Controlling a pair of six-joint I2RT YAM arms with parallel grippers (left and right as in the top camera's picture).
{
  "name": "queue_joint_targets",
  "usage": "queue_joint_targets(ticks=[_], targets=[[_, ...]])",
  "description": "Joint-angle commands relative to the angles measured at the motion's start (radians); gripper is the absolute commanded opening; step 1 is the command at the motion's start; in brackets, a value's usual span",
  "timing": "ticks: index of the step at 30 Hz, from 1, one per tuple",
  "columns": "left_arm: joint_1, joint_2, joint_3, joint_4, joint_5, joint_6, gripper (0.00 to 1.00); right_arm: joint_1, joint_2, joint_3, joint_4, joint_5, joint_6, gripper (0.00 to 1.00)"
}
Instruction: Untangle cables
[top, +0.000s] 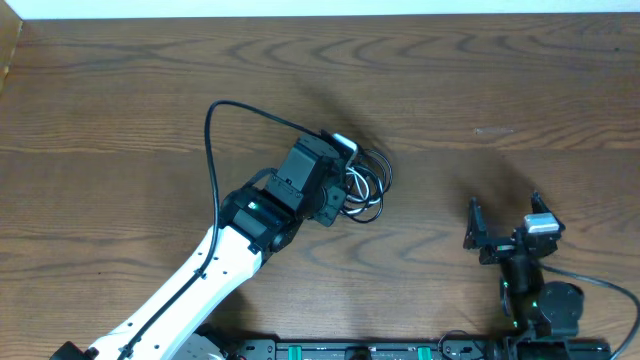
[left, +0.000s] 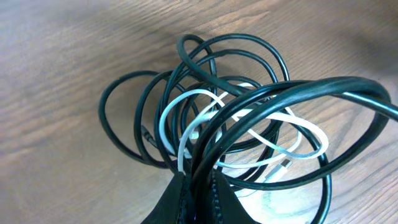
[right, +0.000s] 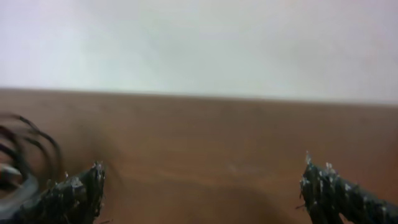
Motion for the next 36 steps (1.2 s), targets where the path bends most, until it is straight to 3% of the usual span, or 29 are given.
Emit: queue_joint_targets(ticks=[1, 6, 8, 9, 12, 13, 14, 19, 22, 29, 31, 36], targets=[[-0.001, -0.020, 0.006, 0.022, -0.006, 0.174, 0.07, -0.014, -0.004, -0.001, 0.088, -0.170, 0.083, 0.99], [0.000, -0.020, 0.006, 0.047, -0.006, 0.208, 0.08, -0.013, -0.004, -0.001, 0.130, -0.198, 0.224, 0.99], [-0.001, -0.020, 0.006, 0.045, -0.006, 0.208, 0.24, -0.014, -0.004, 0.000, 0.131, -0.217, 0.229, 0.99], [0.000, -0.020, 0.006, 0.043, -0.006, 0.208, 0.27, -0.014, -0.004, 0.001, 0.131, -0.228, 0.229, 0.99], [-0.001, -0.020, 0.006, 0.039, -0.005, 0.208, 0.26, -0.014, -0.004, 0.007, 0.131, -0.261, 0.229, 0.99], [-0.001, -0.020, 0.006, 0.039, -0.005, 0.208, 0.13, -0.014, -0.004, 0.008, 0.131, -0.270, 0.229, 0.99], [-0.001, -0.020, 0.006, 0.039, -0.005, 0.208, 0.08, -0.014, -0.004, 0.008, 0.130, -0.275, 0.229, 0.99], [0.000, -0.020, 0.006, 0.029, -0.006, 0.208, 0.08, -0.014, -0.004, 0.008, 0.118, -0.275, 0.227, 0.99], [0.000, -0.015, 0.006, -0.035, -0.006, 0.208, 0.39, -0.014, -0.004, 0.008, 0.079, -0.258, 0.224, 0.99], [0.000, 0.032, 0.001, -0.175, -0.010, 0.207, 0.42, -0.014, -0.004, 0.008, 0.029, -0.258, 0.224, 0.99], [0.000, 0.055, -0.006, -0.182, -0.021, 0.187, 0.58, -0.014, -0.004, 0.008, 0.028, -0.257, 0.218, 0.99], [0.000, 0.126, -0.010, -0.167, -0.062, 0.108, 0.68, -0.014, -0.004, 0.008, 0.009, -0.258, 0.149, 0.99]])
